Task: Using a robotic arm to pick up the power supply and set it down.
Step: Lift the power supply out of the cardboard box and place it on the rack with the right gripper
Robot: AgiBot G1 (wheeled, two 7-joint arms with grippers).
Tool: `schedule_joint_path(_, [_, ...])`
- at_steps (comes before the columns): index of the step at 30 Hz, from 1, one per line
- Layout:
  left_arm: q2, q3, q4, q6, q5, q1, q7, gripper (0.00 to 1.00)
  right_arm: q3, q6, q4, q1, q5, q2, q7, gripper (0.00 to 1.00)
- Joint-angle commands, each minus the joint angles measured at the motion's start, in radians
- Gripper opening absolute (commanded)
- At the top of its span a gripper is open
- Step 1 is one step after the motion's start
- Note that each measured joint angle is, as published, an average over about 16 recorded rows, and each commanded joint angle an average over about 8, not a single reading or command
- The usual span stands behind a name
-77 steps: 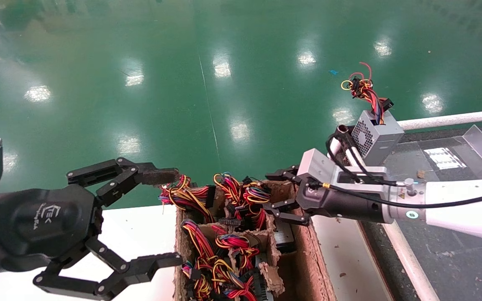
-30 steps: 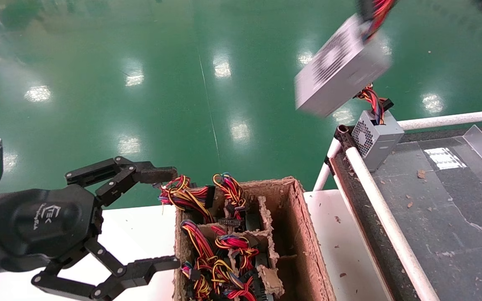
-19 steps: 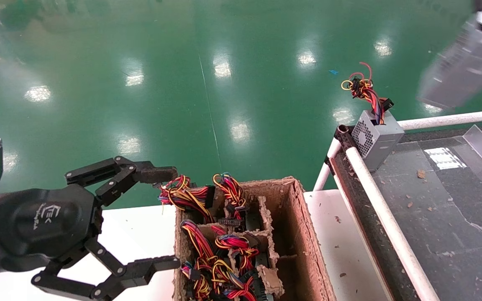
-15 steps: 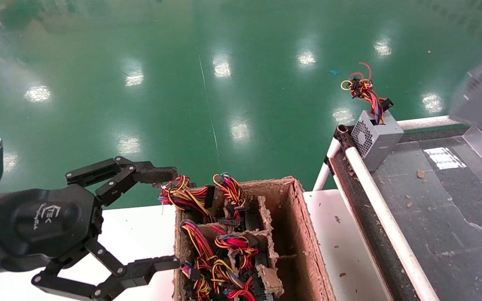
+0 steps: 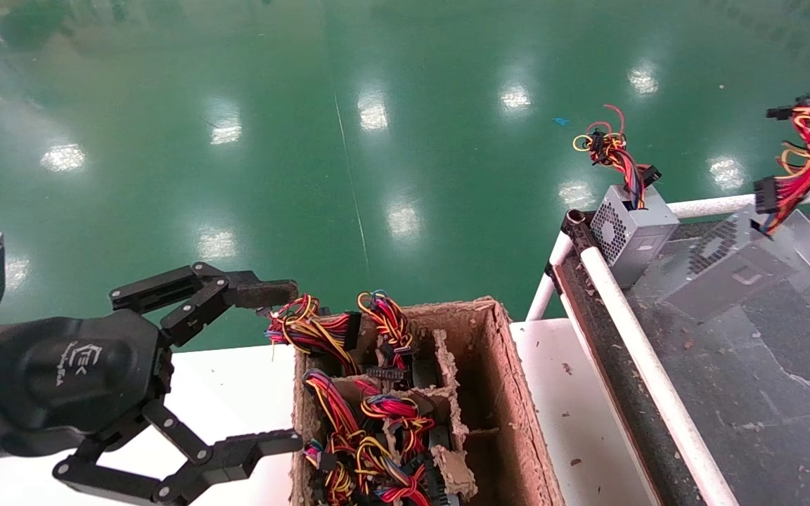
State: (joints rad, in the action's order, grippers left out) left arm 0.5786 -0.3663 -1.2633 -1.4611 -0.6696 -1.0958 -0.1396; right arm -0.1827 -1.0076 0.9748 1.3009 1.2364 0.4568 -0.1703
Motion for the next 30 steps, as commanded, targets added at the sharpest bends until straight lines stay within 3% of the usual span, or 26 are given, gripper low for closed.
schedule_joint_path(1, [0.000, 0.000, 0.000, 0.000, 0.000, 0.000, 0.000, 1.00, 0.001, 0.015, 0.001, -0.020, -0.003, 0.013, -0.006, 0.00])
schedule_joint_path(14, [0.000, 0.000, 0.000, 0.000, 0.000, 0.000, 0.000, 1.00, -0.046, 0.047, -0.025, 0.048, 0.055, 0.108, -0.013, 0.00])
schedule_joint_path(28, [0.000, 0.000, 0.000, 0.000, 0.000, 0.000, 0.000, 1.00, -0.110, 0.027, -0.226, 0.213, 0.129, 0.244, -0.081, 0.00])
schedule_joint_path(29, [0.000, 0.000, 0.000, 0.000, 0.000, 0.000, 0.000, 1.00, -0.112, 0.022, -0.241, 0.223, 0.131, 0.251, -0.087, 0.03])
schedule_joint_path(30, [0.000, 0.000, 0.000, 0.000, 0.000, 0.000, 0.000, 1.00, -0.115, 0.018, -0.255, 0.233, 0.134, 0.258, -0.094, 0.15])
